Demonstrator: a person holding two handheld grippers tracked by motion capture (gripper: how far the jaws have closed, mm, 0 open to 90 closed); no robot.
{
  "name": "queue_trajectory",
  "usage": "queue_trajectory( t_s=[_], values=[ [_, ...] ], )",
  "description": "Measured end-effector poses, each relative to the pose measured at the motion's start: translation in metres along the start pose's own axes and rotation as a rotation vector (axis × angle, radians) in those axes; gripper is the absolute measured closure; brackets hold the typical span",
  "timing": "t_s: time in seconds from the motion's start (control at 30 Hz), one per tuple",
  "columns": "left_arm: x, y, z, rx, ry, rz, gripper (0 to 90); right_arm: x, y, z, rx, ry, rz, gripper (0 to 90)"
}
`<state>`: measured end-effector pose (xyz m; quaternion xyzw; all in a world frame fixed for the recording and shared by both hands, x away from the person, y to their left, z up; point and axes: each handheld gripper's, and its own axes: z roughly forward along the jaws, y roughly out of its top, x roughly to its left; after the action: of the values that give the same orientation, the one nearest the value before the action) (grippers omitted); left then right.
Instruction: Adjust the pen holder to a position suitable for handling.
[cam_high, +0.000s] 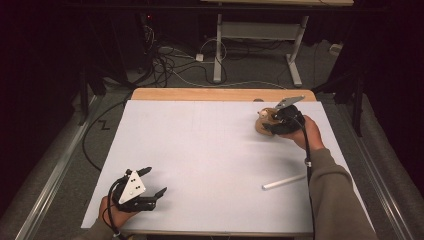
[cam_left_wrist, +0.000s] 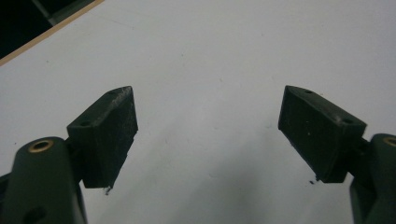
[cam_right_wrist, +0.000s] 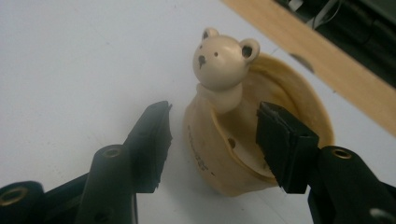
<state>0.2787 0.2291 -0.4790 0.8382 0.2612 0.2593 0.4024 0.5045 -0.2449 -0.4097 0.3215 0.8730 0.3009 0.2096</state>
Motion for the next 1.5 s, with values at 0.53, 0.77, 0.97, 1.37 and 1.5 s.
queue_trajectory(
  t_s=[0.53,0.77,0.97,1.37,1.5],
  values=[
    [-0.004,0.001,0.002,0.009,-0.029,0.028,19.2,-0.01,0.009,0.028,0.135,0.163,0.047,78.8],
    [-0.004,0.001,0.003,0.014,-0.028,0.029,19.2,-0.001,0.012,0.028,0.134,0.194,0.032,79.3],
    [-0.005,0.001,0.003,0.019,-0.026,0.033,19.2,0.026,0.018,0.029,0.128,0.208,0.005,79.3],
    [-0.006,0.002,0.004,0.023,-0.021,0.043,20.3,0.095,0.031,0.026,0.134,0.251,-0.078,79.3],
    [-0.007,0.002,0.004,0.025,-0.022,0.048,20.3,0.117,0.034,0.026,0.127,0.277,-0.104,79.3]
  ],
)
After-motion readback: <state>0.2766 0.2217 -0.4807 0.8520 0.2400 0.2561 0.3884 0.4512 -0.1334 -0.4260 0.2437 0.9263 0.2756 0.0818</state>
